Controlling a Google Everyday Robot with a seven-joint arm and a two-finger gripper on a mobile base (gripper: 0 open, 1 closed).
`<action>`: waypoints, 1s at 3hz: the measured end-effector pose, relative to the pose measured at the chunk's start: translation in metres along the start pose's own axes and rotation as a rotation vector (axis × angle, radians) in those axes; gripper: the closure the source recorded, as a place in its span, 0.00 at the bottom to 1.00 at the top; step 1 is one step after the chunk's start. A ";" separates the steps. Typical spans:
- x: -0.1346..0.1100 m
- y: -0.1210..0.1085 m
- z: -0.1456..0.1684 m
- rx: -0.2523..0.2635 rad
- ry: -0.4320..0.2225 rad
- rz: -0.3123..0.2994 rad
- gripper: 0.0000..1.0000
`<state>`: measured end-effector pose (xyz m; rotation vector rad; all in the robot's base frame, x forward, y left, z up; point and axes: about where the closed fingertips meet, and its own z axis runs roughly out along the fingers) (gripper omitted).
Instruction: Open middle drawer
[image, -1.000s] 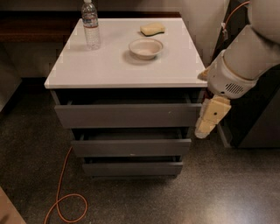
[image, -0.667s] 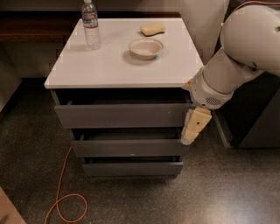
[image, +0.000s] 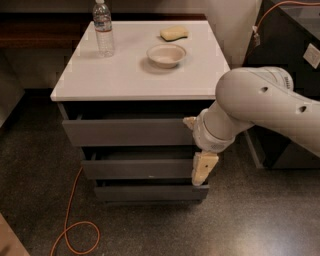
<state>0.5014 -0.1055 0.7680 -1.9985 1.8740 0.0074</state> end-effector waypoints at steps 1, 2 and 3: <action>-0.007 0.012 0.030 0.004 -0.003 -0.086 0.00; -0.006 0.018 0.062 0.021 0.039 -0.160 0.00; -0.006 0.018 0.062 0.021 0.038 -0.159 0.00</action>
Offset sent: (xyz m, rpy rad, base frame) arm 0.0059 0.0334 -0.1039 -0.1498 -0.1045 0.1762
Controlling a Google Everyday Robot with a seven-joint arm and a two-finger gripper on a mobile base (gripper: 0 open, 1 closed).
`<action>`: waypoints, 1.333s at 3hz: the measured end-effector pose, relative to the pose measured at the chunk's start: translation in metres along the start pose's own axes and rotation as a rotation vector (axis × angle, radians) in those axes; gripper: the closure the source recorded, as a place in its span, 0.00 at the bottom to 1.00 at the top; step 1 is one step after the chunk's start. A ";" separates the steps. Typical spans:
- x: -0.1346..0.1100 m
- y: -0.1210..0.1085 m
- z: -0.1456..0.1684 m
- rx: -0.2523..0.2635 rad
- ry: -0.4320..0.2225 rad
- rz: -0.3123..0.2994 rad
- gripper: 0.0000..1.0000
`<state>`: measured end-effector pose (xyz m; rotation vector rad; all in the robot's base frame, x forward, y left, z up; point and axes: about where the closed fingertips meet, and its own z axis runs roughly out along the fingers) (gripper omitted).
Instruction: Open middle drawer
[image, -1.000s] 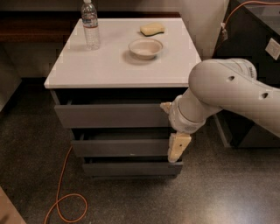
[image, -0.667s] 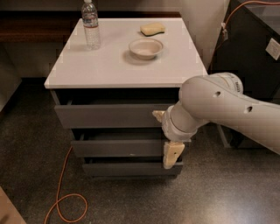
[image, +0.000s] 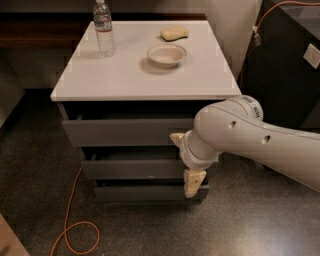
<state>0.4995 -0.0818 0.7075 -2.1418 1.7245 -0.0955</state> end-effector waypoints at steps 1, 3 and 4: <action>0.005 0.004 0.017 -0.020 -0.009 0.010 0.00; 0.034 0.017 0.082 -0.055 0.008 -0.007 0.00; 0.045 0.018 0.134 -0.047 -0.028 -0.060 0.00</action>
Offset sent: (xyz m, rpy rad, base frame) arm 0.0179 -0.0145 -0.0965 -0.0676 0.0646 0.0007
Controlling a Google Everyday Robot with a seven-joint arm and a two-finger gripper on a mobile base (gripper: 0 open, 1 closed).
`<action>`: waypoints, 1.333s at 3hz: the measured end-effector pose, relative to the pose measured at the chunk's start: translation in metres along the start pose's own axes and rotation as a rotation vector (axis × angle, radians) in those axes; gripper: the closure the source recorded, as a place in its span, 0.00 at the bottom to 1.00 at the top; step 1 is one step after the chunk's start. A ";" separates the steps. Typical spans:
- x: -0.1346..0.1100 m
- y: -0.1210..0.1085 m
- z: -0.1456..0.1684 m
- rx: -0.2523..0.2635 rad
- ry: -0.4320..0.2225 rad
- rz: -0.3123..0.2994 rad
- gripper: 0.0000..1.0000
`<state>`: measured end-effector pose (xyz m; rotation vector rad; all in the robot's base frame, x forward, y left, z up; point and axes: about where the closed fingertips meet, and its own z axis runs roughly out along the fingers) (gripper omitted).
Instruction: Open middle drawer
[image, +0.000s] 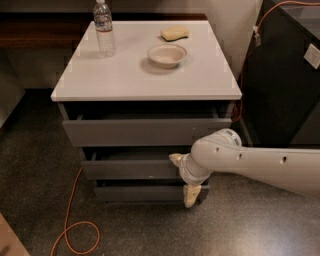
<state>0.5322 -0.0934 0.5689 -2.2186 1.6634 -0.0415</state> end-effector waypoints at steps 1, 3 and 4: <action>0.005 0.000 0.035 0.016 -0.037 -0.034 0.00; 0.033 -0.028 0.105 0.092 -0.065 -0.006 0.00; 0.045 -0.039 0.123 0.108 -0.061 0.021 0.00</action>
Offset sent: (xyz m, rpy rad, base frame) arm 0.0552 0.0062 -0.0969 0.1072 -0.0859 0.0349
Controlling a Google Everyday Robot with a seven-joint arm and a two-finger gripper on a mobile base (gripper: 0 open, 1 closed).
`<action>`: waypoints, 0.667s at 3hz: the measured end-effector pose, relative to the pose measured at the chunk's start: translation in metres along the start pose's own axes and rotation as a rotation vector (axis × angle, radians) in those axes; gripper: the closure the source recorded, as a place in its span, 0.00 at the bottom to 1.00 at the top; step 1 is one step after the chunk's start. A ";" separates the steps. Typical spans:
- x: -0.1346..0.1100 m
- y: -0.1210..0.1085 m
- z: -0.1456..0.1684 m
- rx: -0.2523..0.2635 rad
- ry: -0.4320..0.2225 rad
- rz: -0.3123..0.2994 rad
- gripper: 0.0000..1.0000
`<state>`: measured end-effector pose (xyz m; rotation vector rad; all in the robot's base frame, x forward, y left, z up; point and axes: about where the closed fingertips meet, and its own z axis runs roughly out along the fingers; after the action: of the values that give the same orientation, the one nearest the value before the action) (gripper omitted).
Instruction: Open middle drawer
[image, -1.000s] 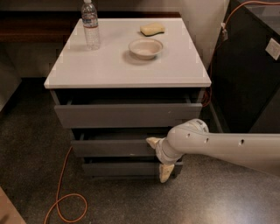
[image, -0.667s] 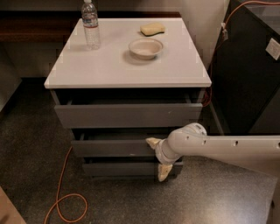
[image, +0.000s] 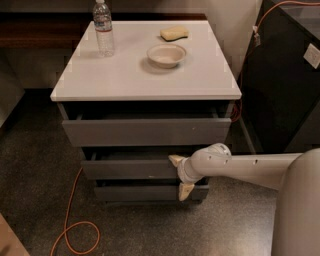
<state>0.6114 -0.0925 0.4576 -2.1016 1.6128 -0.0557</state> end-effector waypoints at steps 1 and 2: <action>0.014 -0.011 0.032 0.010 0.017 0.034 0.00; 0.019 -0.019 0.049 0.016 0.022 0.056 0.00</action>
Offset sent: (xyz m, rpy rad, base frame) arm 0.0579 0.0050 -0.0538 0.0077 -0.0034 -0.0928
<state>0.6499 -0.0895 0.4171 -2.0493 1.6771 -0.0728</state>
